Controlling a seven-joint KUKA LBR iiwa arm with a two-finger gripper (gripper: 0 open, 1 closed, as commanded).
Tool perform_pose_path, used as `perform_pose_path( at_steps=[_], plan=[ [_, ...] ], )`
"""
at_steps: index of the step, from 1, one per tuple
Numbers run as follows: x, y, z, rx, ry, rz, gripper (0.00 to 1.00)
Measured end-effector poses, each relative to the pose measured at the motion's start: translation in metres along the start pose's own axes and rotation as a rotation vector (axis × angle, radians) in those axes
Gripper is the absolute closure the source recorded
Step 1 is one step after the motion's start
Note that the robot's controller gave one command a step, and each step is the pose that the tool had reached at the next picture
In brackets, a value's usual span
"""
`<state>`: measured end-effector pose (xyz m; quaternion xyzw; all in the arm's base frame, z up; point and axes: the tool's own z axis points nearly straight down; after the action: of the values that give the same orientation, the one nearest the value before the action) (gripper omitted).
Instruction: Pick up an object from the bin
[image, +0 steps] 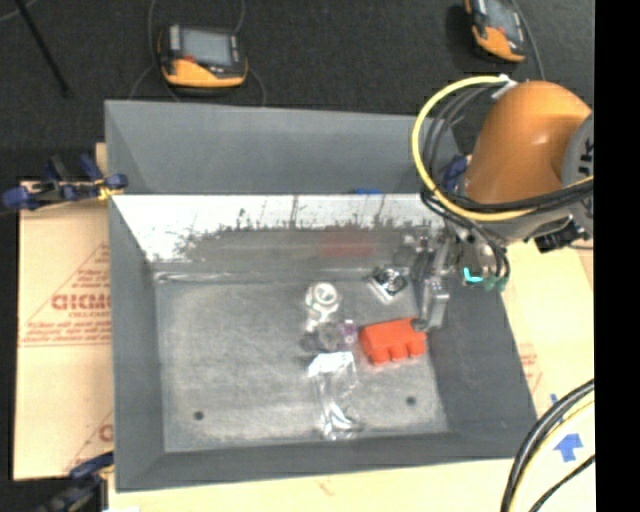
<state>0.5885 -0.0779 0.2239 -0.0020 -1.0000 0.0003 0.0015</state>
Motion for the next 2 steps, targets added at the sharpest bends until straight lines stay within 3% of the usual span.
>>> perform_pose_path(
  at_steps=[1, 2],
  plan=[
    [0.024, -0.022, 0.157, -0.001, -0.003, 0.083, 0.00],
    [0.028, -0.025, 0.122, 0.002, -0.010, 0.026, 0.00]
  ],
)
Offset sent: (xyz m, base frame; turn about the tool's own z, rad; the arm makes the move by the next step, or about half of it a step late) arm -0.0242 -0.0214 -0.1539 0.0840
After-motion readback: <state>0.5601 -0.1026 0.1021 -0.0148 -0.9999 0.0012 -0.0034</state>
